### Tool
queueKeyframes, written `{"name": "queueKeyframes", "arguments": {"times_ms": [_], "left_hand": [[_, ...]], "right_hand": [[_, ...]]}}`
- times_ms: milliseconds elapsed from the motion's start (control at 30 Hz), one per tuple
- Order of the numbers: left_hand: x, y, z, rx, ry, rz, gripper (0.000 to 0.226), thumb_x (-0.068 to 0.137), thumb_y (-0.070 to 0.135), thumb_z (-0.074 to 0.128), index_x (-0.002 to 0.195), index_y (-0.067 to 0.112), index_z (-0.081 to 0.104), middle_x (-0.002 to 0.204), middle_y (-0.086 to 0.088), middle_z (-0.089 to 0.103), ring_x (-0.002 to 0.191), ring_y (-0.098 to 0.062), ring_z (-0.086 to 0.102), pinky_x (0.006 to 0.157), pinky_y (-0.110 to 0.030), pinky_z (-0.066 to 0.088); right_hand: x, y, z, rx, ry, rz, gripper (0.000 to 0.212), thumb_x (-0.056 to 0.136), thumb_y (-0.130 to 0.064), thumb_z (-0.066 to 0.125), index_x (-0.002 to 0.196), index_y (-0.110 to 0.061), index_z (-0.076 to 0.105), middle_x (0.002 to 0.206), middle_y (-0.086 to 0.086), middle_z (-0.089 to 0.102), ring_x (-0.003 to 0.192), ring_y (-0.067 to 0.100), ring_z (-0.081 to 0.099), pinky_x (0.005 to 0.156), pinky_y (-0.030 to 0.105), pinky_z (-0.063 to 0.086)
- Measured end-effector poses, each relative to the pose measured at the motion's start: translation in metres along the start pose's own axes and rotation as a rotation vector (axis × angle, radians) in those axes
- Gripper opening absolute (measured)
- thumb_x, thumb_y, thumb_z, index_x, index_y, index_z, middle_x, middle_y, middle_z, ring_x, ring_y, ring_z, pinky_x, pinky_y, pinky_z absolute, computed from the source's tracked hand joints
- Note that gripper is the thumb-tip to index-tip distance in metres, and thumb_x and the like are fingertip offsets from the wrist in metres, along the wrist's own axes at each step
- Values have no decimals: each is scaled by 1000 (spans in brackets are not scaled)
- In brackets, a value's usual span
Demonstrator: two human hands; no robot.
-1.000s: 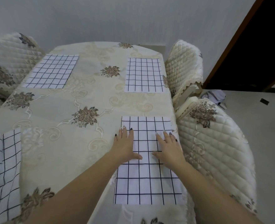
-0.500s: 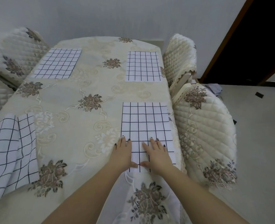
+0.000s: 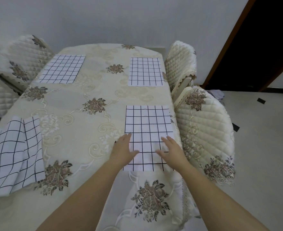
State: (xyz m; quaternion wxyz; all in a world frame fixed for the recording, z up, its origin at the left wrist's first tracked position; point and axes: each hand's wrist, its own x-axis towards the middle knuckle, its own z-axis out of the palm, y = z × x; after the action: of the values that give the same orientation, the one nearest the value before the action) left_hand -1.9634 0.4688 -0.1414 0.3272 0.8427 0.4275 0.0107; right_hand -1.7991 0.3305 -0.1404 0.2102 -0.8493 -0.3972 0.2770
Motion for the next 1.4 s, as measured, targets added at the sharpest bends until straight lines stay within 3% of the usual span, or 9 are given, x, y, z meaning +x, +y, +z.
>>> {"name": "queueKeyframes", "arguments": {"times_ms": [133,233,333,467,800,1100,1267,1400], "left_hand": [[-14,12,-26,-414,308,-105,41,88,26,64,126,12,58,124,-4,62,118,-19,56,101,-31,42],[-28,15,-44,-686,429,-195,11,90,20,61,96,14,68,91,-2,70,95,-20,67,91,-35,51],[-46,10,-62,-1064,468,-290,19,94,20,55,85,10,68,84,-8,70,83,-24,68,82,-37,51],[-74,-7,-83,-1270,543,-326,29,98,26,48,86,8,68,83,-10,69,75,-21,67,71,-34,51],[-170,-81,-108,-1338,925,-485,33,98,28,46,83,6,67,74,-9,70,66,-21,65,58,-28,50],[-276,-143,-104,-1282,1207,-659,31,97,29,45,83,13,67,77,-7,71,70,-17,64,67,-31,49],[-324,-170,-105,-1328,1332,-720,32,97,29,46,81,11,66,64,-2,70,66,-19,62,64,-32,48],[-362,-182,-108,-1317,1443,-742,30,98,27,45,83,9,64,72,-8,68,67,-20,63,70,-34,50]], "right_hand": [[-1,-44,-10,671,148,97,33,94,-39,54,121,-21,58,118,0,63,111,20,61,92,38,51],[-4,-72,-16,974,185,105,22,95,-27,54,105,-10,63,93,8,67,82,21,67,80,37,55],[-7,-93,-17,1070,152,70,17,92,-22,55,98,-8,64,86,11,66,74,23,64,70,35,55],[-11,-123,-7,1074,48,29,14,91,-19,55,93,-9,65,83,11,65,71,24,63,68,35,54],[-40,-204,71,924,-316,-122,18,95,-20,51,88,-10,65,81,12,63,68,23,62,65,35,51],[-105,-269,154,770,-592,-259,17,92,-18,54,94,-4,63,79,10,62,65,21,60,54,26,47],[-144,-297,187,693,-714,-342,16,94,-19,52,88,-10,64,77,8,64,66,20,62,61,32,50],[-175,-317,214,654,-788,-382,19,94,-19,51,94,-6,65,79,8,64,67,20,62,63,35,51]]}}
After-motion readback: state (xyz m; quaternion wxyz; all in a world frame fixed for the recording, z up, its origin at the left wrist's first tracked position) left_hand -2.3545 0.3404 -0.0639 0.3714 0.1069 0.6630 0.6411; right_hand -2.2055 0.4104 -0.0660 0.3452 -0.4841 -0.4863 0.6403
